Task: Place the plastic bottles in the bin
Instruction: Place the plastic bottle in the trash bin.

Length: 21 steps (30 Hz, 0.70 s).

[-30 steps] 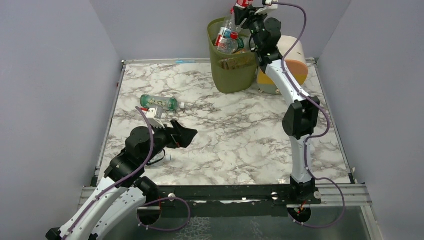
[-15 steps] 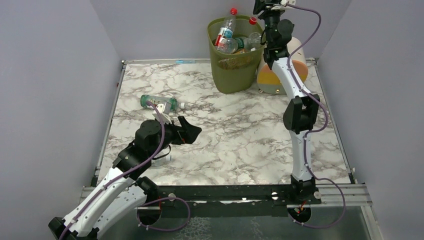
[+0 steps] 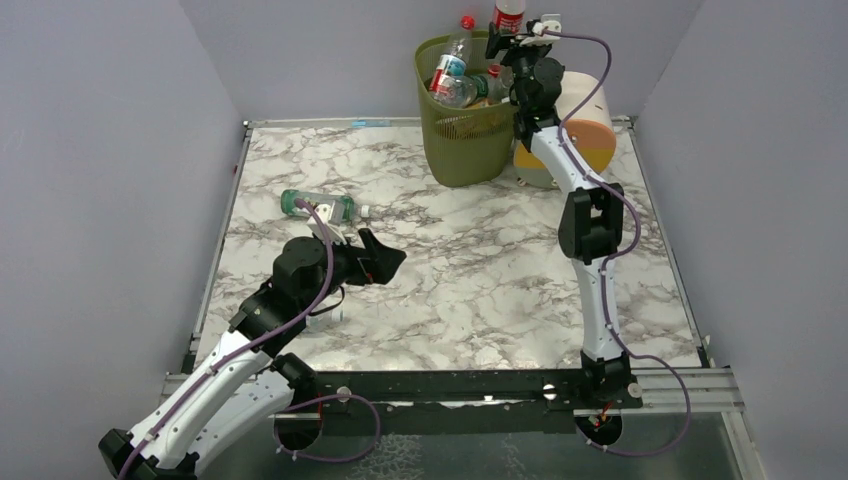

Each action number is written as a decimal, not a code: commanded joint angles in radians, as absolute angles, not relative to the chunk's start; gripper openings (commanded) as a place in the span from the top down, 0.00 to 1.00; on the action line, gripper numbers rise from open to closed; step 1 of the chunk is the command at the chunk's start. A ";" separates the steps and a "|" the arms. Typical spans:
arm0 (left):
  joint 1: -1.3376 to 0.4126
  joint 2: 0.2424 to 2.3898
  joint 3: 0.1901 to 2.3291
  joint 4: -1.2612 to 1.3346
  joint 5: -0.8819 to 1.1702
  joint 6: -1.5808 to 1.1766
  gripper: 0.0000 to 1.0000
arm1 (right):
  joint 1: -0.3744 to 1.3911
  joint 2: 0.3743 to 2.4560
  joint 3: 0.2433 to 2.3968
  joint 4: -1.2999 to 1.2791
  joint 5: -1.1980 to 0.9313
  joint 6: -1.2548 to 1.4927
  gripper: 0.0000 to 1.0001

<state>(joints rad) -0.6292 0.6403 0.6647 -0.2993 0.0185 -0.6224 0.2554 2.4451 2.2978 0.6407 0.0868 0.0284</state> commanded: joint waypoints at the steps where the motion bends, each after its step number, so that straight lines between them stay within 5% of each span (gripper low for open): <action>1: -0.624 0.619 0.661 -0.269 0.047 -0.608 0.01 | 0.274 2.363 2.215 0.685 0.061 0.011 0.11; 11: -0.623 0.556 0.668 -0.312 0.044 -0.610 0.01 | 0.299 2.148 2.052 0.667 0.045 0.043 0.08; 21: -0.624 0.583 0.741 -0.414 0.005 -0.608 0.01 | 0.332 1.998 2.174 0.224 -0.012 0.117 0.07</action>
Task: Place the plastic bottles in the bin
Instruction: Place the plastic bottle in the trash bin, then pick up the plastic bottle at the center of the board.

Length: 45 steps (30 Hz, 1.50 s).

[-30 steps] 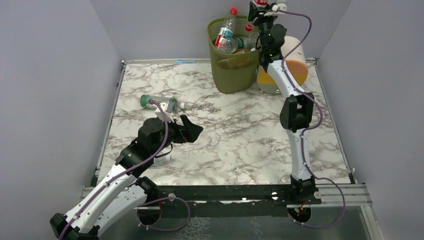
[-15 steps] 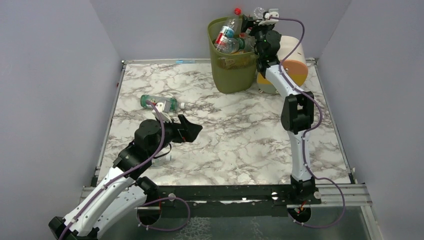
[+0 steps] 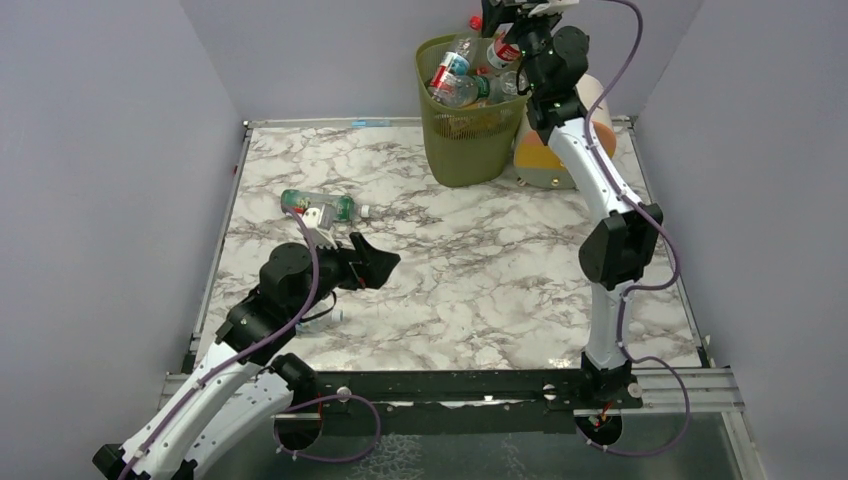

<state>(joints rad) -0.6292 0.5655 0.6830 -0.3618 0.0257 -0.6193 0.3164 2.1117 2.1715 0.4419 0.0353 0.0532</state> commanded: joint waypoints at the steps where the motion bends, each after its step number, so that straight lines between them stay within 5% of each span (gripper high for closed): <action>1: -0.624 0.588 0.748 -0.426 -0.002 -0.612 0.01 | 0.333 1.960 2.147 0.185 -0.025 0.133 0.02; 19: -0.624 0.568 0.722 -0.501 -0.068 -0.709 0.01 | 0.467 1.452 1.482 -0.156 -0.295 0.261 0.01; 32: -0.624 0.646 0.712 -0.547 -0.226 -0.794 0.01 | 0.495 1.401 1.341 -0.192 -0.355 0.281 0.01; 45: -0.619 0.771 0.713 -0.819 -0.449 -1.203 0.01 | 0.551 1.378 1.212 -0.190 -0.411 0.332 0.00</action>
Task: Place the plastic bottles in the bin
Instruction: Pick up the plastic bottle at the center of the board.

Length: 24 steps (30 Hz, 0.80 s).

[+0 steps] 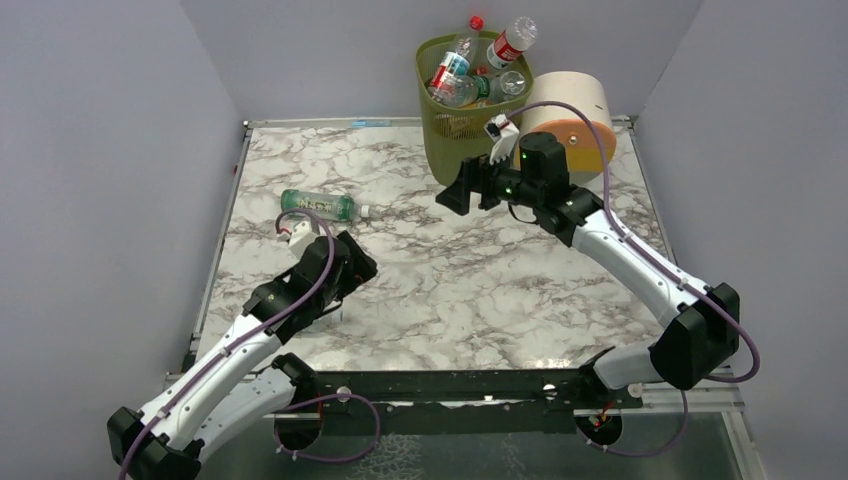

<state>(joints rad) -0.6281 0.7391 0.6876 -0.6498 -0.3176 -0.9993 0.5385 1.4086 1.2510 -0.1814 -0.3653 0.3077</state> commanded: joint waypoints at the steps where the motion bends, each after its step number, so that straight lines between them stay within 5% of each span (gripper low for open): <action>1: -0.616 0.783 0.722 -0.845 -0.461 -1.233 0.01 | 0.553 1.378 1.201 -0.187 -0.414 0.335 0.01; 14: -0.329 1.146 0.974 -1.039 -0.400 -1.243 0.01 | 0.558 1.422 1.161 -0.182 -0.451 0.340 0.01; 24: -0.145 1.090 0.925 -1.084 -0.325 -1.331 0.01 | 0.564 1.459 1.156 -0.183 -0.491 0.340 0.00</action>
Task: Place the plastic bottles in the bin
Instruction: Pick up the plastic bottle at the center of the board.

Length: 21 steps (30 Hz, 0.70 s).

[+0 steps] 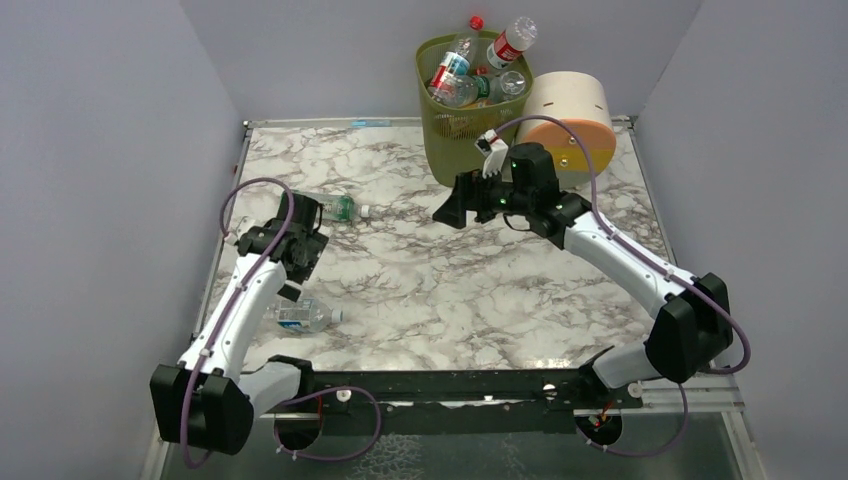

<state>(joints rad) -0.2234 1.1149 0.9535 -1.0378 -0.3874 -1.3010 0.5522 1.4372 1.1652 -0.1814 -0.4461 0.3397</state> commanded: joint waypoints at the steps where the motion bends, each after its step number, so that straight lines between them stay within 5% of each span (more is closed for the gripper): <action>1: -0.121 1.094 0.918 -1.085 -0.313 -1.323 0.01 | 0.565 1.464 1.159 -0.186 -0.492 0.339 0.01; 21: 0.146 1.191 0.765 -1.026 -0.219 -1.219 0.02 | 0.583 1.480 1.137 -0.207 -0.499 0.344 0.00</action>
<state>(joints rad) 0.1158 1.1675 0.7998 -1.0809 -0.2409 -1.2434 0.5751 1.4708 1.1515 -0.1905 -0.4686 0.3401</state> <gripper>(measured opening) 0.989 0.995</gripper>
